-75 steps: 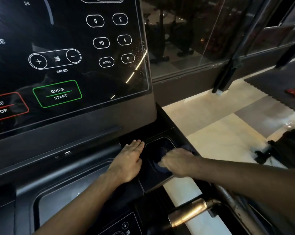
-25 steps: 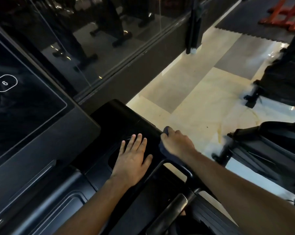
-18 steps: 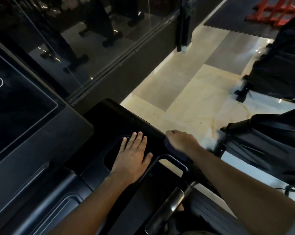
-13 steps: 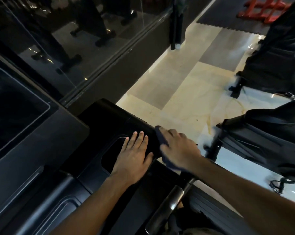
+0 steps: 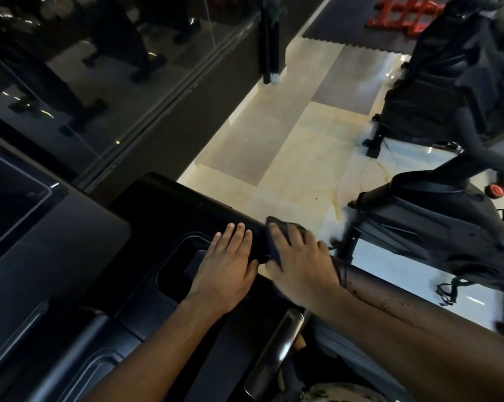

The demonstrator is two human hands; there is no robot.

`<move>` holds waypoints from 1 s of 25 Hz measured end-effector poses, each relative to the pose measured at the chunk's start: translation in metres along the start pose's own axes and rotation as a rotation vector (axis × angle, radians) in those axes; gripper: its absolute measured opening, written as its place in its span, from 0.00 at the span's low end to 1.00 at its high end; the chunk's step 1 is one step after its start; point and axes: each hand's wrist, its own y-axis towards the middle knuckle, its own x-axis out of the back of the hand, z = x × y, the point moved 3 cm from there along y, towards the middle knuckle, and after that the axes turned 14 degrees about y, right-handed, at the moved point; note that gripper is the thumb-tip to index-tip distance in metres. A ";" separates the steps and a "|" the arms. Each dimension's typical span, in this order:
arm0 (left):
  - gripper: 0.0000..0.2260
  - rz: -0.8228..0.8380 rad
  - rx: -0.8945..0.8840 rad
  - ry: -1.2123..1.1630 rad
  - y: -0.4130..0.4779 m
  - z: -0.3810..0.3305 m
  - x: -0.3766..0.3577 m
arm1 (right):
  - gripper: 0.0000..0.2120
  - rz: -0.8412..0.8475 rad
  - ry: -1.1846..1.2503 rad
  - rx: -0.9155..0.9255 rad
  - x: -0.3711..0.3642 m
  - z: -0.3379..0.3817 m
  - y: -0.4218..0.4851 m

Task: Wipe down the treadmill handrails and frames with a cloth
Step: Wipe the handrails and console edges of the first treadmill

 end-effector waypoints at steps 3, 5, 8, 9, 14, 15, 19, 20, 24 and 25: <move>0.28 -0.003 -0.007 -0.007 0.000 -0.001 -0.001 | 0.29 0.168 0.061 -0.017 0.011 -0.019 0.015; 0.28 0.004 -0.006 -0.008 -0.002 -0.003 0.000 | 0.23 0.168 0.057 -0.125 0.020 -0.024 0.016; 0.27 -0.010 -0.030 -0.059 -0.002 0.001 0.001 | 0.37 0.065 -0.102 0.220 0.005 0.010 -0.038; 0.26 -0.023 -0.022 -0.113 -0.003 0.004 0.001 | 0.38 0.119 -0.124 0.375 0.005 0.009 -0.048; 0.25 -0.018 -0.006 -0.236 -0.008 0.007 0.008 | 0.35 0.505 -0.395 0.666 0.029 -0.016 -0.039; 0.25 -0.010 -0.012 -0.207 -0.008 0.005 0.008 | 0.35 0.543 -0.493 0.701 0.027 -0.010 -0.038; 0.25 0.012 -0.001 -0.159 -0.007 0.000 0.008 | 0.30 0.453 -0.604 0.766 0.034 0.006 -0.030; 0.25 0.013 0.000 -0.161 -0.008 0.000 0.008 | 0.29 0.446 -0.565 0.733 0.033 0.004 -0.034; 0.24 0.009 -0.032 -0.155 -0.012 -0.002 0.005 | 0.32 0.140 -0.263 0.495 0.022 -0.026 -0.064; 0.24 0.008 -0.036 -0.146 -0.013 -0.003 0.003 | 0.34 0.056 -0.165 0.340 0.022 -0.034 -0.069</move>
